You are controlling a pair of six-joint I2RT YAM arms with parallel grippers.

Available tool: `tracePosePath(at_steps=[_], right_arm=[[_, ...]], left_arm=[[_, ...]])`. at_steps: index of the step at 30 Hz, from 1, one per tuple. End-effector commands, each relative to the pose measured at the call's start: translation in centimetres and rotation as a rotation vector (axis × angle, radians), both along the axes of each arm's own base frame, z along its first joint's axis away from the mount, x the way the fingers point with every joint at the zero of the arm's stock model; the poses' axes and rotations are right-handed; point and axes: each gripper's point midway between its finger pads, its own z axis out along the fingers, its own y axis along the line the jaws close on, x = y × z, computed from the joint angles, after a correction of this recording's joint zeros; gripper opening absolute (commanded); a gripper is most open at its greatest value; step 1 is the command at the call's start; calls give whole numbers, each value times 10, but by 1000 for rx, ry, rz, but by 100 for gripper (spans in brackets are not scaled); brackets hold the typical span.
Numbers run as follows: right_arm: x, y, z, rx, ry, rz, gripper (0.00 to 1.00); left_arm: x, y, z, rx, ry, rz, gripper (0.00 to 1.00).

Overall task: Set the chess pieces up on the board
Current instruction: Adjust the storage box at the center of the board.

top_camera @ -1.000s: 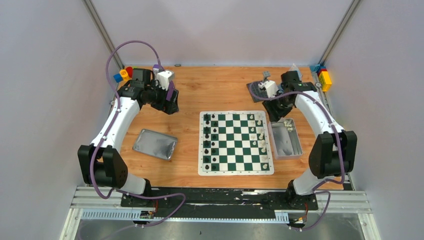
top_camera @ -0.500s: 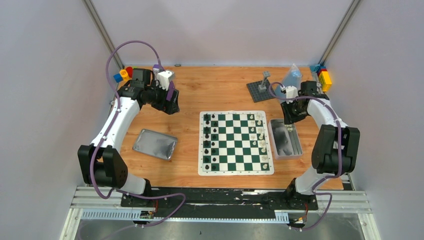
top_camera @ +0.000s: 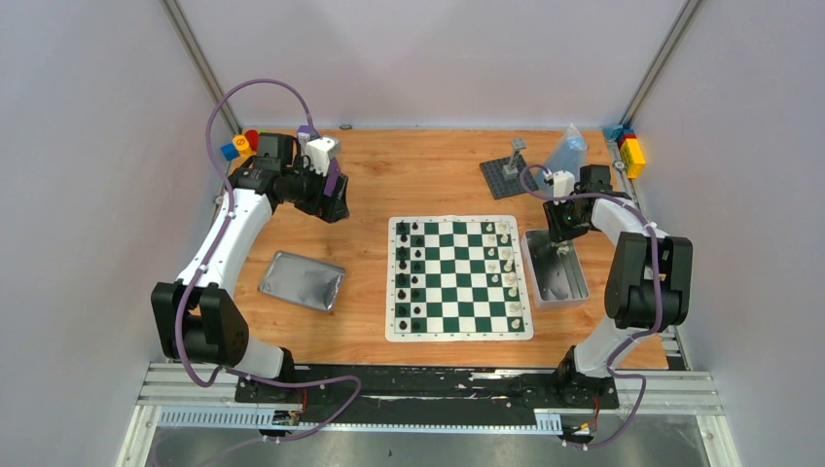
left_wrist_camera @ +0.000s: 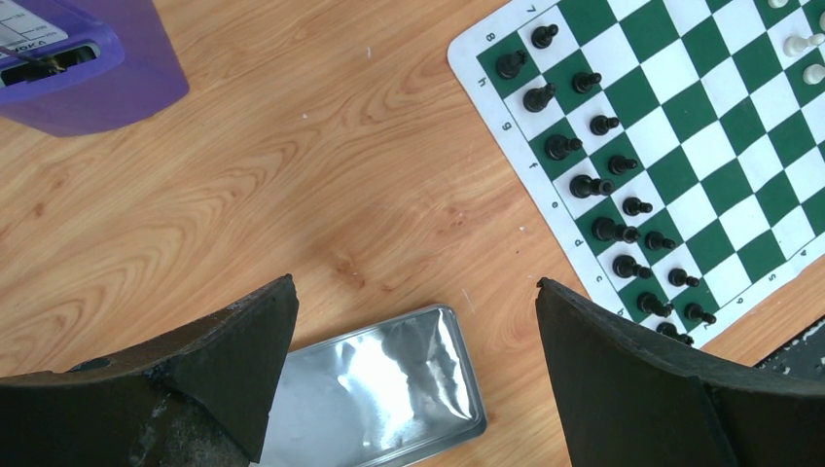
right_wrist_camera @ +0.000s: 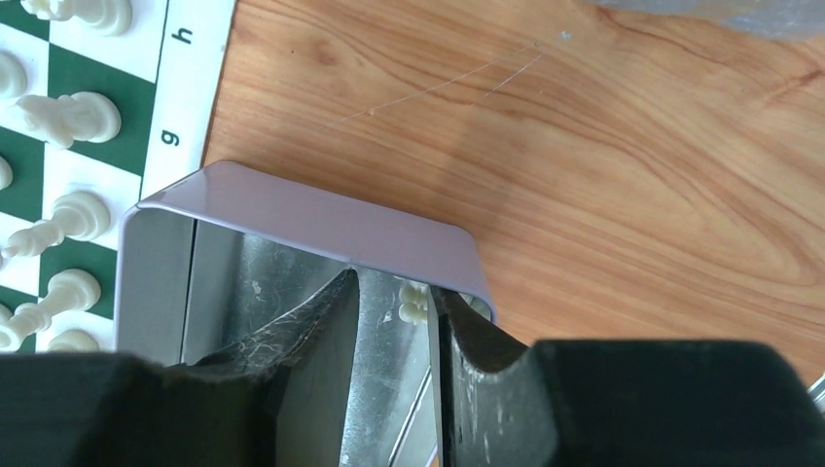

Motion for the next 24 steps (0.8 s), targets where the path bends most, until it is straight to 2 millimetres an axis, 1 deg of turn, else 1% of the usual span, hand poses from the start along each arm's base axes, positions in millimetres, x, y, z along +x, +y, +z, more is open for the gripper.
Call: tracePosePath(at_steps=[1,5,15,24], right_arm=[[13,-3,-3,-6,-49,-8,33],[12,-4,-6,-15,-45,-9,32],[8,0,-17,6,-42,-4,31],[10,-4,-20,-9,-58,-25,25]], left_arm=[[2,-1,13,-21,-35,6,100],[3,0,12,-20,-32,8,100],[3,-1,10,-21,-25,7,100],[2,-1,9,-20,-23,6,100]])
